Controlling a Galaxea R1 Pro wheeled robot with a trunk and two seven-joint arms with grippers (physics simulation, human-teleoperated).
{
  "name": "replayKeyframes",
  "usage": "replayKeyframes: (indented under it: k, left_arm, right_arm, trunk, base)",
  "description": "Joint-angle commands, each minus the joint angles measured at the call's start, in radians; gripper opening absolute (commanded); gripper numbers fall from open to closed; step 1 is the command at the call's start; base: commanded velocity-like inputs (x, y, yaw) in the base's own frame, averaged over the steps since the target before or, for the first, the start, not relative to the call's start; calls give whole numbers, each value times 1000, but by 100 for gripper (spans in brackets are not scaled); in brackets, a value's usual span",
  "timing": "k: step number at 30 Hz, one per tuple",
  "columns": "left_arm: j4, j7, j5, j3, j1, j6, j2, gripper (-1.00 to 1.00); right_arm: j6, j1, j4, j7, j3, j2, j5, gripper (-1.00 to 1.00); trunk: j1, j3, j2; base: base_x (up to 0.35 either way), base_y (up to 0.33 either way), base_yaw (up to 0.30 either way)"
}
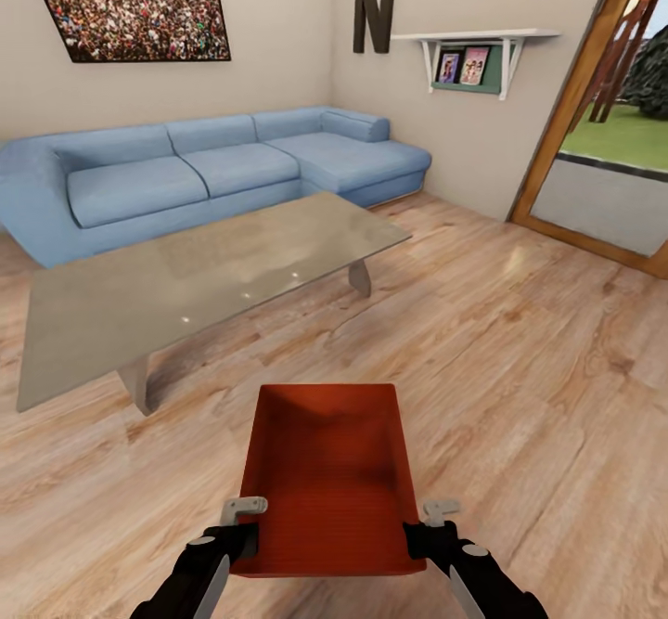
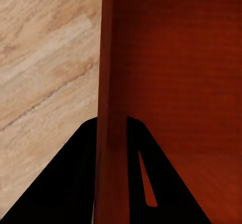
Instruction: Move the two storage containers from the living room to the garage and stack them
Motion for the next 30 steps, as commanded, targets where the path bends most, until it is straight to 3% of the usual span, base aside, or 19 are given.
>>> replayKeyframes:
  k: [1,30]
  left_arm:
    - [-1,11,-3,-3,0,6,11,-100]
    - [-1,11,-2,-3,-1,6,11,-100]
  right_arm:
    - [7,0,-3,10,18,-2,-14,-100]
    - [7,0,-4,10,18,-2,-16,-100]
  trunk:
    - [-4,3,7]
    - [-115,122,210]
  base:
    - [0,0,252]
    - [0,0,252]
